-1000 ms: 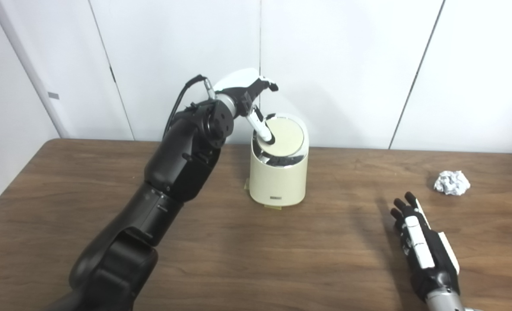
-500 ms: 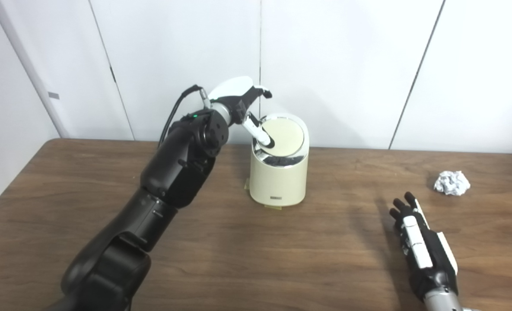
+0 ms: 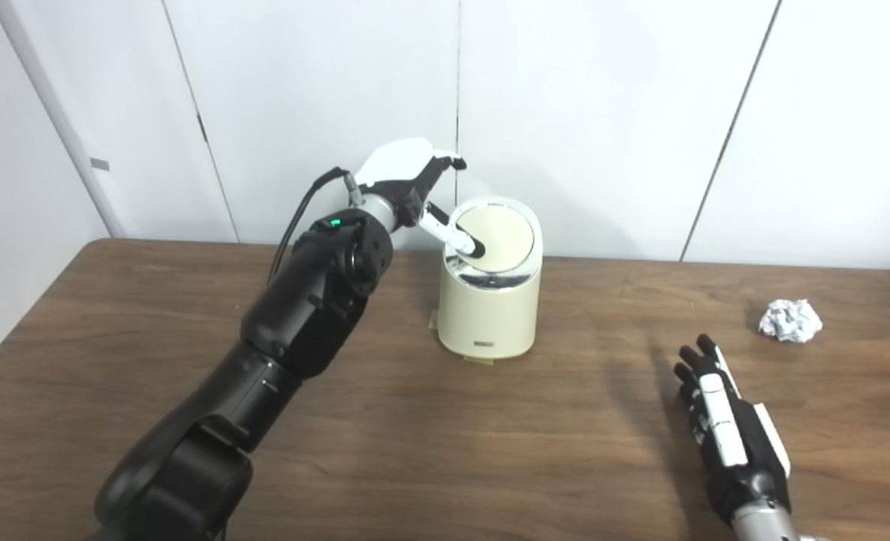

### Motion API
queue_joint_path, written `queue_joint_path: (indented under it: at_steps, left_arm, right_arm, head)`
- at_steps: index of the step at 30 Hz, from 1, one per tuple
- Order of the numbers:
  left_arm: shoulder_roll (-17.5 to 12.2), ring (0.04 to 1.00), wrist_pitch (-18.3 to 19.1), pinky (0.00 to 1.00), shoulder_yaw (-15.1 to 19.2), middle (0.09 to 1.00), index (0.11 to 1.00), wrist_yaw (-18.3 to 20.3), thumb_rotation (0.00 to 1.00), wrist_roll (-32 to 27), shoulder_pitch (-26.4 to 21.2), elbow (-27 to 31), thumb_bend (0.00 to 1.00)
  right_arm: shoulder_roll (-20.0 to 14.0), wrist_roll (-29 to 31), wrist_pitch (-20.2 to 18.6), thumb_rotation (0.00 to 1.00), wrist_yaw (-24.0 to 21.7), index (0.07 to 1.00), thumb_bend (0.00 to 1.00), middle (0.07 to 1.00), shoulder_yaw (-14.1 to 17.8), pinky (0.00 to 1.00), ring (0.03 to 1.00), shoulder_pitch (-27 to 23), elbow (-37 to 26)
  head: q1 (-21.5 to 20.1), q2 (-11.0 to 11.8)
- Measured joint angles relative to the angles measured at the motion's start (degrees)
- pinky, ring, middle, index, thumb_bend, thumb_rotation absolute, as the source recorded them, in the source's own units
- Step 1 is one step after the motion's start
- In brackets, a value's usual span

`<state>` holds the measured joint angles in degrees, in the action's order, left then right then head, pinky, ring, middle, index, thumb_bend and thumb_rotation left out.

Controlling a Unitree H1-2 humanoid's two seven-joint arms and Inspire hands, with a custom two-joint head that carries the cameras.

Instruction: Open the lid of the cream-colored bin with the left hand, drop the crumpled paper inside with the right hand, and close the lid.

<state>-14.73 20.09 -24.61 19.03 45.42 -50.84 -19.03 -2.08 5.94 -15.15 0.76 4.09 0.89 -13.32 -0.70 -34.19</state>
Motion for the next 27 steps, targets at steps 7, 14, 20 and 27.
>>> queue_joint_path:
  at_steps: [7,14,20,27]
  left_arm:
    - [-0.6,0.992,-0.2,0.97,-2.8,0.958,0.924,-0.4,0.11,2.1,-0.2,0.3,0.93]
    - [-0.7,1.0,0.0,0.99,-3.5,0.965,0.928,0.0,0.09,2.5,-0.2,1.5,0.92]
    - [-0.4,0.969,4.1,0.92,0.7,0.954,0.916,5.6,0.1,-2.3,1.2,7.6,0.88]
    - [3.8,0.866,6.6,0.77,17.0,0.898,0.904,8.7,0.42,-15.0,8.0,15.9,0.73]
  right_arm:
    - [0.0,0.6,-0.5,0.82,0.0,1.0,0.58,0.952,0.1,1.0,0.964,0.0,-0.3]
    - [0.1,0.6,-0.5,0.81,0.0,1.0,0.58,0.953,0.2,1.0,0.963,0.0,-0.3]
    - [0.1,0.7,-0.5,0.81,0.0,1.0,0.6,0.948,0.1,1.0,0.962,0.0,-0.4]
    - [0.1,0.9,-0.5,0.82,-0.1,1.0,0.58,0.951,0.2,1.0,0.965,0.1,-0.6]
  head:
    - [-0.2,-0.3]
    - [-0.1,-0.5]
    - [-0.7,-0.4]
    - [-1.1,-0.7]
